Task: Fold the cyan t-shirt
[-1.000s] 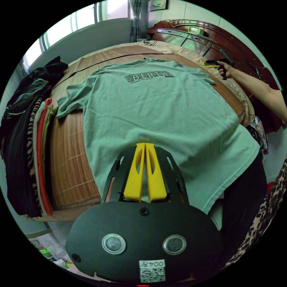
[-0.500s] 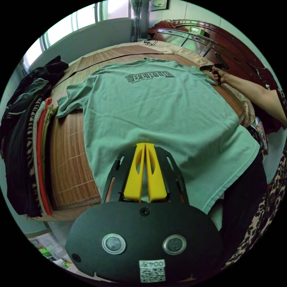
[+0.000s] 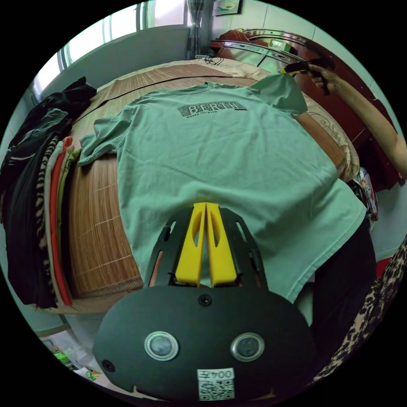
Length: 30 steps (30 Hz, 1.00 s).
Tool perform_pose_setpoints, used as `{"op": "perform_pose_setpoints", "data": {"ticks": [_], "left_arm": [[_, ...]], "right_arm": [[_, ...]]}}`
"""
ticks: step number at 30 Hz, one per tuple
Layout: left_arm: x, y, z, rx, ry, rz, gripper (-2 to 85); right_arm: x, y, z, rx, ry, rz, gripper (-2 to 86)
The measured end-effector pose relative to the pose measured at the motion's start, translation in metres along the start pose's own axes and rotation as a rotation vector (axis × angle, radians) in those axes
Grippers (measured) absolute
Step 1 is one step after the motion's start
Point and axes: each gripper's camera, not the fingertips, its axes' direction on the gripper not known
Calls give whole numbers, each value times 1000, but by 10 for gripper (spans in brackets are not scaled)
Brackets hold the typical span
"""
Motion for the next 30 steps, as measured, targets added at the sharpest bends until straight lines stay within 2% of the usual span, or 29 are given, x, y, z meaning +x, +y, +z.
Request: {"op": "perform_pose_setpoints", "data": {"ticks": [6, 10, 14, 16, 21, 24, 26, 28, 30], "left_arm": [[-20, -2, -1, 1, 68, -29, 2], [-31, -2, -2, 3, 97, -38, 2], [-41, -4, -3, 3, 111, -38, 2], [-45, -4, -3, 3, 113, -37, 2], [-56, -6, -5, 5, 109, -31, 2], [-63, -7, -6, 5, 109, -33, 2], [-66, -7, -7, 6, 106, -33, 2], [-71, -8, -7, 6, 100, -30, 2], [-75, -9, -8, 6, 98, -29, 2]], "right_arm": [[-135, -5, 14, 0, 231, -65, 11], [-225, 2, 59, 44, 399, -113, 30], [-285, 7, 112, -9, 541, -199, 44], [-297, 11, 113, 14, 516, -211, 51], [-282, 28, 79, 102, 304, -171, 87], [-224, 45, 61, 114, 122, -23, 85], [-160, 59, 74, 41, -46, 118, 80], [-124, 65, 90, -58, -123, 194, 80], [-109, 67, 82, -7, -110, 200, 68]]}}
